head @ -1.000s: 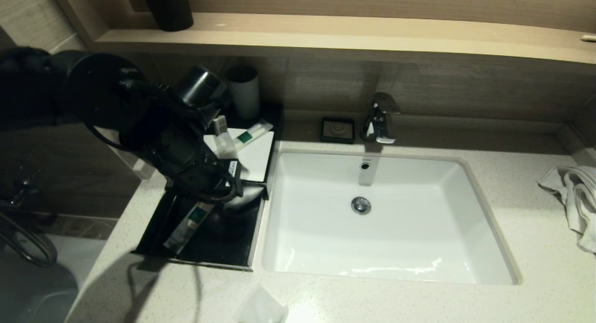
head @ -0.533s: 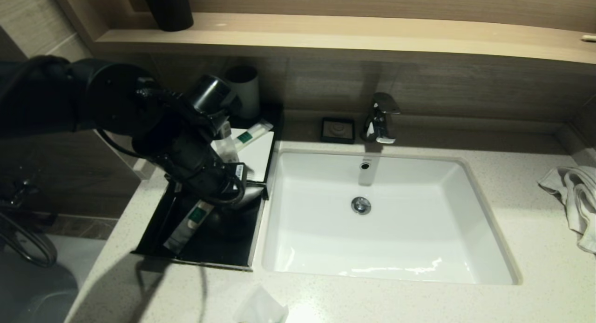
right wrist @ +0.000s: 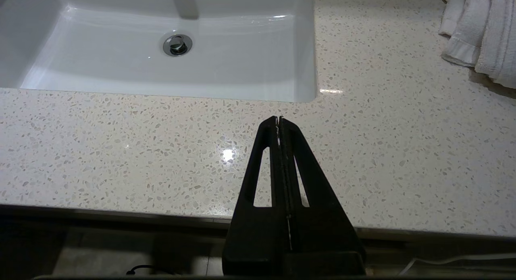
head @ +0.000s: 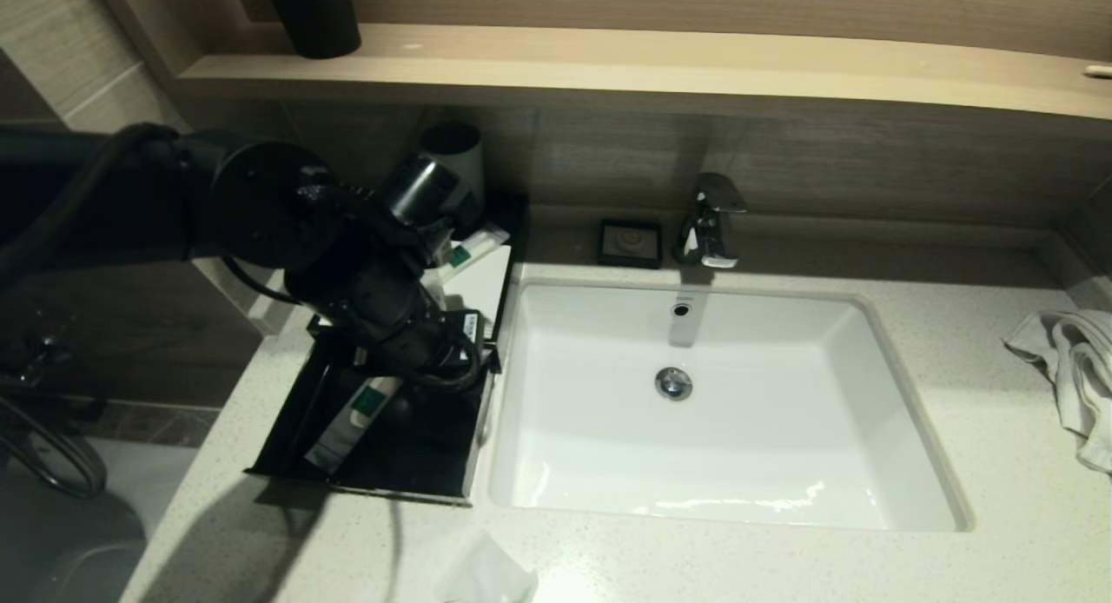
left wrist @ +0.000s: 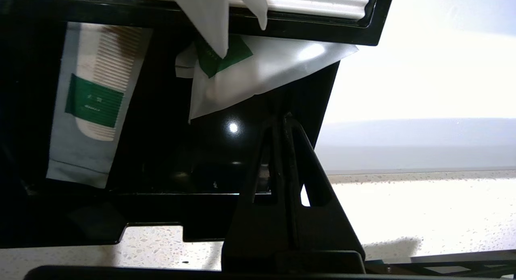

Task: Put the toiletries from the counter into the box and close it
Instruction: Place the bathroom toiletry into the drawer

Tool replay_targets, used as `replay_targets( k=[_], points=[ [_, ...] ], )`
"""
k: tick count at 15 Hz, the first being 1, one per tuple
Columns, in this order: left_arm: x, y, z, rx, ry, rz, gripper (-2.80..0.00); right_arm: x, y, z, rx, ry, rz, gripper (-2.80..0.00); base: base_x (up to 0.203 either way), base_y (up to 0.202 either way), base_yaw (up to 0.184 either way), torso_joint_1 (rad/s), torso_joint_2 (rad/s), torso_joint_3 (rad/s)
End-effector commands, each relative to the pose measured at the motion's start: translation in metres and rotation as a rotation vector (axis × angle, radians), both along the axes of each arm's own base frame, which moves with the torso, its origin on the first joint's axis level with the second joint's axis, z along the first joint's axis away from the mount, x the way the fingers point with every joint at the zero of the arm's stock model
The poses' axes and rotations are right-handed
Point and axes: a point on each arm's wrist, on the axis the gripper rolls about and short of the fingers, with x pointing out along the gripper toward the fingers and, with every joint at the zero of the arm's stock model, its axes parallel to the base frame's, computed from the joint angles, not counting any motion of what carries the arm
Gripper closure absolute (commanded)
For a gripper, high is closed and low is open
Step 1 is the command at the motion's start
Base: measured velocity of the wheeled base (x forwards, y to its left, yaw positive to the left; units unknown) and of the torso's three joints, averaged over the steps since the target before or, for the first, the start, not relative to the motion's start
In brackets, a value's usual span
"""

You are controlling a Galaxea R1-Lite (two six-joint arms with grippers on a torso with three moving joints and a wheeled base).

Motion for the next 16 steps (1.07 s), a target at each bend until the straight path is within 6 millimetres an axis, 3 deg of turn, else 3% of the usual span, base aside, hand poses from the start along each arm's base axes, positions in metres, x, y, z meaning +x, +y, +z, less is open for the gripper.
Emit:
replay_targets(
  k=[1,16],
  points=[
    [0.006,-0.004,-0.007,0.001,0.012,0.011,0.0,0.0,0.0,0.0,-0.001,-0.001,0.0,0.0,0.0,0.0,0.0,0.0,0.0,0.0],
    [0.017,-0.01,-0.016,-0.028,-0.003,0.049,0.0,0.0,0.0,0.0,-0.001,0.001,0.0,0.0,0.0,0.0,0.0,0.0,0.0,0.0]
  ],
)
